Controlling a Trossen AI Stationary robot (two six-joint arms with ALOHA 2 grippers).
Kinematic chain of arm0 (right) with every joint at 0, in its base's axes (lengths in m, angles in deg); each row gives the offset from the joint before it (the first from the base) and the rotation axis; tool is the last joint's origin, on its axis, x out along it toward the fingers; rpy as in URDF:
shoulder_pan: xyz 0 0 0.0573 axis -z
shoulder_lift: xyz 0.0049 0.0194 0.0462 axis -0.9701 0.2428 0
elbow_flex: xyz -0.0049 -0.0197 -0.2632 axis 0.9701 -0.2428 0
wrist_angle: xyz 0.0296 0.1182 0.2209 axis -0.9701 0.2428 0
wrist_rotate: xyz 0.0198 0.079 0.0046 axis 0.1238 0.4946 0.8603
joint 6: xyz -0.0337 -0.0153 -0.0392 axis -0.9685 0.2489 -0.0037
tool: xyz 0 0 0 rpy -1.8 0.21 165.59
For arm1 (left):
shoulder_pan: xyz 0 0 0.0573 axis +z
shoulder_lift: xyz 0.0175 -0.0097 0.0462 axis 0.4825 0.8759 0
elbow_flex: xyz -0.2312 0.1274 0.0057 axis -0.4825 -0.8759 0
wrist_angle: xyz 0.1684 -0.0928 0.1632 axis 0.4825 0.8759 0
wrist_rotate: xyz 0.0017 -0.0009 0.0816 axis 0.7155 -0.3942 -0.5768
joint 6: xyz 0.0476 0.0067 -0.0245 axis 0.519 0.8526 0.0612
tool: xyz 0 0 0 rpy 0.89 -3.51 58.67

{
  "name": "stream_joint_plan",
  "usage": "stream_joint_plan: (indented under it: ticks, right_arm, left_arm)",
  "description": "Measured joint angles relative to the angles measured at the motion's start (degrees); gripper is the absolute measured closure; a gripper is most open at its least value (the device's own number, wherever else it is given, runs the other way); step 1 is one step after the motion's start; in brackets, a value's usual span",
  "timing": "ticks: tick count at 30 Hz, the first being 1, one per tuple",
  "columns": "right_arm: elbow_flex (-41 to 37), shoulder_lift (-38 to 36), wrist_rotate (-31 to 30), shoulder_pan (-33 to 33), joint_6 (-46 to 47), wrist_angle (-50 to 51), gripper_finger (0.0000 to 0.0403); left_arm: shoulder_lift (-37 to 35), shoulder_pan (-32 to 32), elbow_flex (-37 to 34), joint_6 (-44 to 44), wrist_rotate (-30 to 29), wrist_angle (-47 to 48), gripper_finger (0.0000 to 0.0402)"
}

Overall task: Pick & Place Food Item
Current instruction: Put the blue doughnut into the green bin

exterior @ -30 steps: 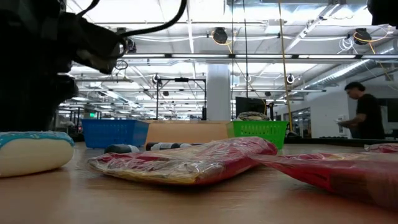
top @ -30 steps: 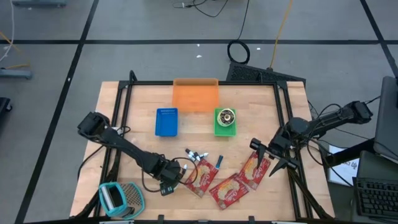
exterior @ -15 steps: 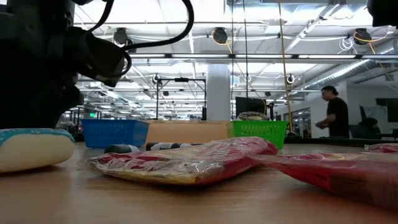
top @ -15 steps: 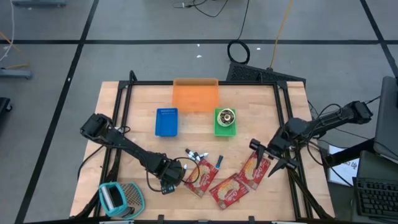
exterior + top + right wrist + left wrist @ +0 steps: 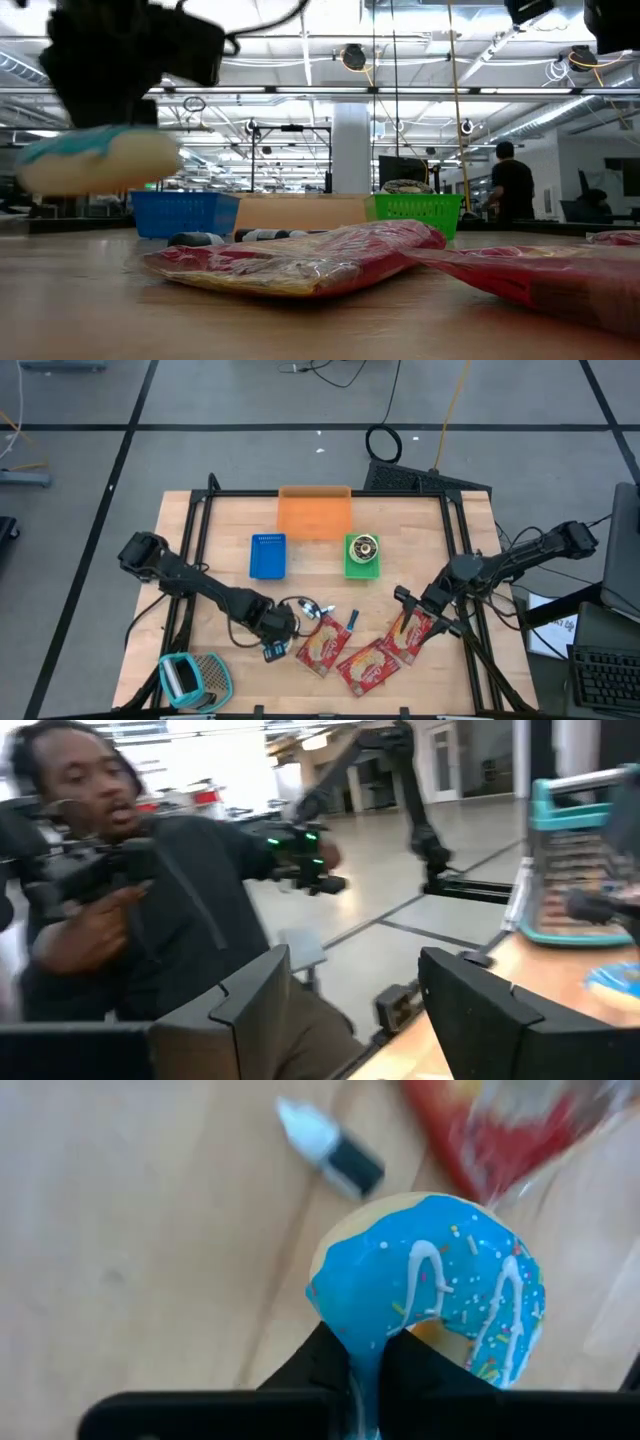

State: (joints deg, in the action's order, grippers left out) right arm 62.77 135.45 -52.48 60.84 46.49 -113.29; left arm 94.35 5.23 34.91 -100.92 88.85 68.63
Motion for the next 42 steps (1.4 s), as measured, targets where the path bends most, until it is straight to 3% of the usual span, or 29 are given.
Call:
stream_joint_plan:
  ticks: [7, 12, 15, 21, 24, 28, 32, 37, 42]
  right_arm:
    - [0.0, 1.7, -7.7, 0.0, -3.3, -0.1, 0.0193]
    - [0.0, 3.7, -15.3, 0.0, -8.2, 0.1, 0.0193]
    - [0.0, 5.5, -22.7, 0.0, -10.8, 0.2, 0.0193]
    - [0.0, 9.2, -44.1, 0.0, -15.5, 0.4, 0.0193]
    - [0.0, 10.4, -54.6, 0.1, -18.2, 0.3, 0.0193]
    - [0.0, 11.2, -64.3, 0.6, -21.1, 0.1, 0.0193]
    - [0.0, 11.2, -69.4, 1.7, -21.3, 2.0, 0.0193]
    - [0.0, 9.3, -70.3, 1.7, -20.6, 8.4, 0.0193]
    - [0.0, 6.0, -70.1, 2.1, -21.2, 11.6, 0.0193]
  left_arm:
    - [-6.6, 0.0, 0.0, 4.6, -20.6, -7.2, 0.0367]
    - [-7.6, 0.3, 0.0, 17.9, -36.5, -20.0, 0.036]
    - [-7.3, 1.2, 0.0, 27.0, -42.2, -28.0, 0.0362]
    - [-7.0, 5.0, 0.1, 39.0, -46.8, -39.1, 0.0354]
    - [-7.0, 7.4, 0.1, 41.5, -47.4, -40.6, 0.0354]
    - [-6.8, 11.2, 0.1, 42.7, -48.6, -39.7, 0.0353]
    - [-6.5, 13.3, 0.1, 42.0, -53.7, -30.2, 0.0353]
    - [-10.7, 13.6, -1.5, 32.7, -55.8, -16.7, 0.0353]
    - [-21.0, 13.2, -14.1, 30.0, -56.9, -23.5, 0.0353]
